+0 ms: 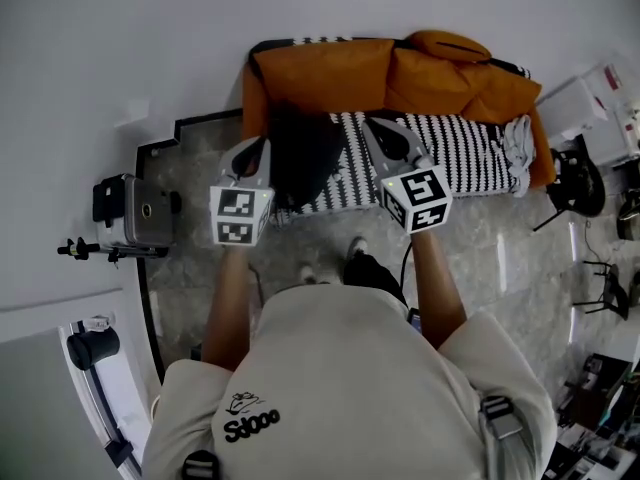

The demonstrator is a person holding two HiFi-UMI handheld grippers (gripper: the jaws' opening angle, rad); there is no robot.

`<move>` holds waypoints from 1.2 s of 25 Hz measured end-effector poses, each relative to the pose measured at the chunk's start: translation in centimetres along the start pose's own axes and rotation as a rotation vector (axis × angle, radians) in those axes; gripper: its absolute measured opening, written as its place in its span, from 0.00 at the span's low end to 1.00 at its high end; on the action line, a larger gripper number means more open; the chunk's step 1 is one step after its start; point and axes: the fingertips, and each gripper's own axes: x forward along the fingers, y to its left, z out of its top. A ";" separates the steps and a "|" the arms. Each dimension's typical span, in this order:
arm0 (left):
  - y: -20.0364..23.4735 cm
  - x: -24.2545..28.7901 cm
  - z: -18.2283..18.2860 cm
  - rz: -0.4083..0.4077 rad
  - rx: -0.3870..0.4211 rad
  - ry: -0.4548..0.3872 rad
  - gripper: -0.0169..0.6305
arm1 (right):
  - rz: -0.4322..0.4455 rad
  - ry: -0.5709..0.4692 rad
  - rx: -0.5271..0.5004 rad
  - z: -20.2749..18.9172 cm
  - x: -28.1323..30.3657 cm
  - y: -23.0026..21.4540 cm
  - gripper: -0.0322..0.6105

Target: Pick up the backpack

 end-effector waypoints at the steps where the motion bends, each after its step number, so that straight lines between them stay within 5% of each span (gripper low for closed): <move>1: 0.0 0.4 -0.2 -0.009 0.001 0.006 0.04 | 0.005 0.006 -0.003 -0.3 0.5 -0.1 0.05; 8: 0.4 4.7 -2.5 -0.020 0.011 0.108 0.05 | 0.077 0.077 -0.020 -3.6 5.8 -2.4 0.06; 12: 1.6 8.2 -4.4 -0.004 -0.025 0.170 0.05 | 0.162 0.153 -0.026 -6.3 9.8 -4.0 0.17; 14: 2.2 10.1 -5.7 -0.003 -0.048 0.210 0.16 | 0.203 0.192 -0.027 -7.8 11.9 -4.9 0.20; 30: 5.4 20.0 -17.8 0.057 -0.193 0.528 0.27 | 0.552 0.476 -0.013 -21.4 24.7 -5.6 0.44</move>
